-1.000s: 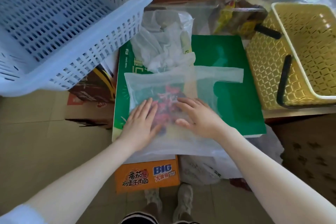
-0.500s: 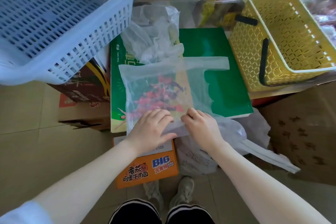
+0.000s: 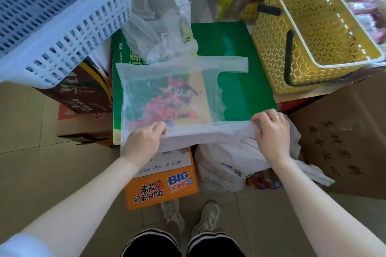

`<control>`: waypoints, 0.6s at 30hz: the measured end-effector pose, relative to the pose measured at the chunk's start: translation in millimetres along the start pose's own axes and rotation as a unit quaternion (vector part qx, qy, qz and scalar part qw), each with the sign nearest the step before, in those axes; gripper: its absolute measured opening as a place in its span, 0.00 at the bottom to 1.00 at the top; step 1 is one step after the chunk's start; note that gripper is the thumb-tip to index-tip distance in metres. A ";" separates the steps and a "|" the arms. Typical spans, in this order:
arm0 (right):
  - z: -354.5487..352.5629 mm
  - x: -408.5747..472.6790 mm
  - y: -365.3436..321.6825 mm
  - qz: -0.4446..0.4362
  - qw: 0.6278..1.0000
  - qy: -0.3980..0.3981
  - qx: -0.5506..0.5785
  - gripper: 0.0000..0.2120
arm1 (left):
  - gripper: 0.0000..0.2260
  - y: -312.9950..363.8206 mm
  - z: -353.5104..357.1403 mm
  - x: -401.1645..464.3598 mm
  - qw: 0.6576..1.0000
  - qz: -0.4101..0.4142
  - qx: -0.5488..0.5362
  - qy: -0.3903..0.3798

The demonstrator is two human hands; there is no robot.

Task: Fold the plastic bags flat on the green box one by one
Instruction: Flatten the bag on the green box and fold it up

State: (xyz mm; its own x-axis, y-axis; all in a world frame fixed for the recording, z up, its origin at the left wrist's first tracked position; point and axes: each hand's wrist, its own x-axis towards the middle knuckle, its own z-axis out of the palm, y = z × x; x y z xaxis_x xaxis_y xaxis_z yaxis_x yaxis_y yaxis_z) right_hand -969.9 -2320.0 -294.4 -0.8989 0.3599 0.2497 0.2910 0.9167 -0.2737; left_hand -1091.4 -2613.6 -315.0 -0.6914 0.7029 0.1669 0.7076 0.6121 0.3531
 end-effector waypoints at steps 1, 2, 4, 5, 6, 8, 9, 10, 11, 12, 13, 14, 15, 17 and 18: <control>-1.7 1.6 -0.7 0.040 0.996 -0.015 0.073 0.06 | 0.21 4.9 0.8 0.0 1.000 -0.006 0.013 0.007; -3.1 3.0 -2.8 0.074 0.987 -0.031 0.137 0.06 | 0.20 11.3 2.6 1.3 1.000 0.001 0.027 0.012; -5.5 7.1 -4.9 0.101 0.975 -0.048 0.190 0.07 | 0.18 24.9 6.9 6.3 0.999 0.031 0.043 0.006; -6.5 8.5 -3.0 0.094 0.976 -0.058 0.188 0.08 | 0.17 29.3 9.5 9.6 0.998 0.047 0.044 0.003; -8.1 9.1 1.3 0.074 0.980 -0.068 0.169 0.08 | 0.16 30.8 12.3 12.8 0.997 0.058 0.048 0.001; -10.7 7.5 15.6 0.006 0.994 -0.071 0.079 0.11 | 0.15 28.5 14.1 17.4 0.996 0.065 0.056 -0.005; -11.4 5.2 23.5 -0.030 0.996 -0.078 0.016 0.13 | 0.16 25.7 14.4 17.9 0.996 0.067 0.059 -0.007; -11.9 2.8 31.0 -0.050 0.994 -0.089 -0.041 0.14 | 0.17 23.9 14.5 17.1 0.995 0.072 0.063 -0.008; -12.0 1.4 35.4 -0.042 0.990 -0.112 -0.079 0.14 | 0.18 23.6 14.5 15.4 0.995 0.077 0.068 -0.009; -12.0 1.0 35.5 -0.003 0.986 -0.133 -0.101 0.13 | 0.19 22.9 16.2 12.7 0.994 0.085 0.075 -0.006; -10.4 1.6 32.5 0.046 0.981 -0.151 -0.109 0.13 | 0.19 23.2 17.4 10.1 0.993 0.087 0.079 -0.003; -8.3 2.6 26.9 0.082 0.978 -0.166 -0.101 0.14 | 0.20 23.6 18.3 7.3 0.994 0.082 0.076 0.002; -7.1 2.8 18.1 0.083 0.977 -0.176 -0.090 0.16 | 0.21 24.9 17.8 4.6 0.996 0.065 0.066 0.002; -4.7 -2.5 -6.8 -0.035 0.978 -0.190 -0.077 0.24 | 0.19 25.1 18.1 -0.8 0.998 0.027 0.054 0.003; -1.0 -7.5 -19.9 -0.116 0.973 -0.189 -0.069 0.27 | 0.18 25.1 17.8 -2.7 0.999 0.009 0.051 0.001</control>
State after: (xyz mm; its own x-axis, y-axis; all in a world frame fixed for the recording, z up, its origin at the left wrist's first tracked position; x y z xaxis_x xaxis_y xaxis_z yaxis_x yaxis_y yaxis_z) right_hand -968.7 -2340.7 -289.9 -0.9943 0.0746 -0.0764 0.0832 0.9896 -0.1170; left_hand -1069.3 -2593.7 -323.0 -0.6784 0.7138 0.1738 0.7313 0.6332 0.2536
